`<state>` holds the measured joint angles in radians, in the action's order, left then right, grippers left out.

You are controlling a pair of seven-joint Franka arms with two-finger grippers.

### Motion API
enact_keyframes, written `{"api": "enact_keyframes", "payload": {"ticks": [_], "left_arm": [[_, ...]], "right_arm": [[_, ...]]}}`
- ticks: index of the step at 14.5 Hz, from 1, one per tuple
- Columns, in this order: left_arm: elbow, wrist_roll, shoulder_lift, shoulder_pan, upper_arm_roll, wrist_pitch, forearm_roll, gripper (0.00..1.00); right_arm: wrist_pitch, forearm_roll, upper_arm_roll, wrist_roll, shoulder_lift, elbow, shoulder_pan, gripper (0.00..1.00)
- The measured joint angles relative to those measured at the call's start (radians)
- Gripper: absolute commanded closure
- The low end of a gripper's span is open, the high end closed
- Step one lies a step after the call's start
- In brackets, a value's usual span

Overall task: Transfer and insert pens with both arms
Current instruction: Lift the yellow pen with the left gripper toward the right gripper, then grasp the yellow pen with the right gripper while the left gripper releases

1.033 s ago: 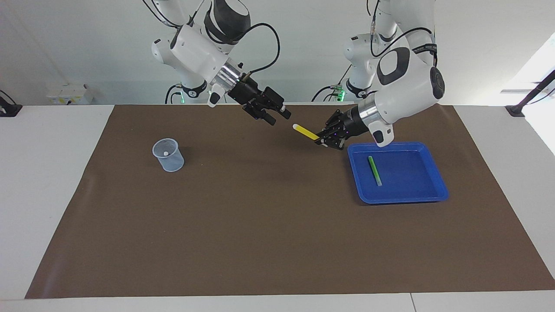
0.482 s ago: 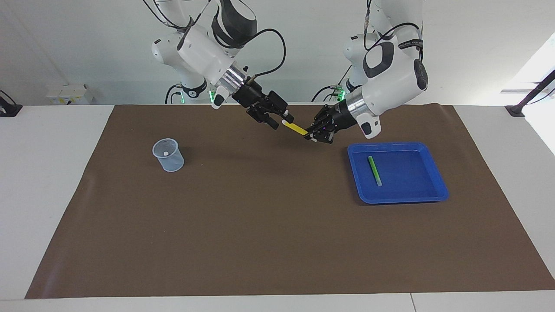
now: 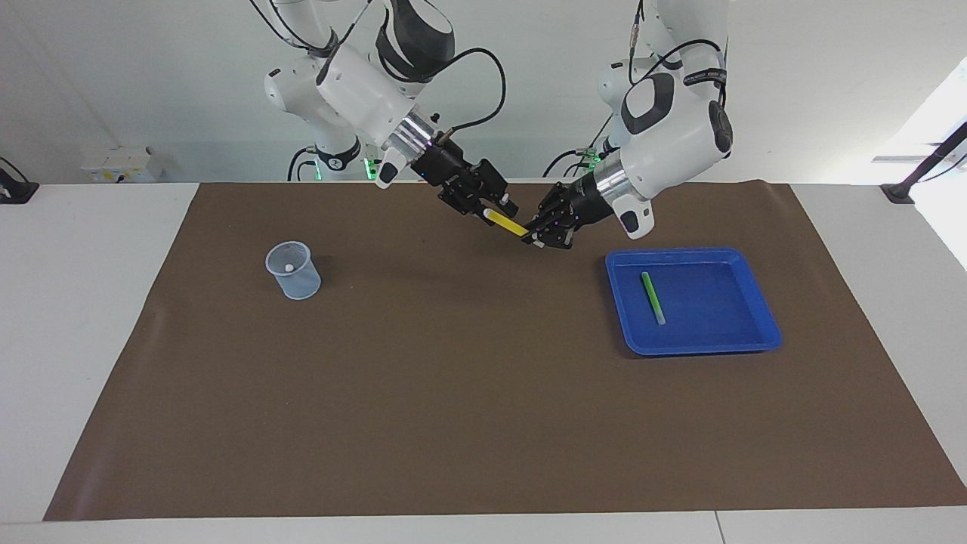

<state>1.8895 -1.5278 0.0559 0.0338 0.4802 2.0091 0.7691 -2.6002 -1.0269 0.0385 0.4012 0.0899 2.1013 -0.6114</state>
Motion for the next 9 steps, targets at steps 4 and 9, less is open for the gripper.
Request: {"api": "enact_keyframes", "payload": {"ticks": [4,9], "left_arm": [[0.001,0.001,-0.008,0.011,-0.008,0.001,0.007,1.0],[0.003,0.0,-0.008,0.009,-0.005,0.002,0.007,0.01]], "right_arm": [[0.008,0.001,0.002,-0.002,-0.006,0.006,0.003,1.0],[0.053,0.001,0.006,-0.004,-0.006,0.0,0.017,1.0]]}}
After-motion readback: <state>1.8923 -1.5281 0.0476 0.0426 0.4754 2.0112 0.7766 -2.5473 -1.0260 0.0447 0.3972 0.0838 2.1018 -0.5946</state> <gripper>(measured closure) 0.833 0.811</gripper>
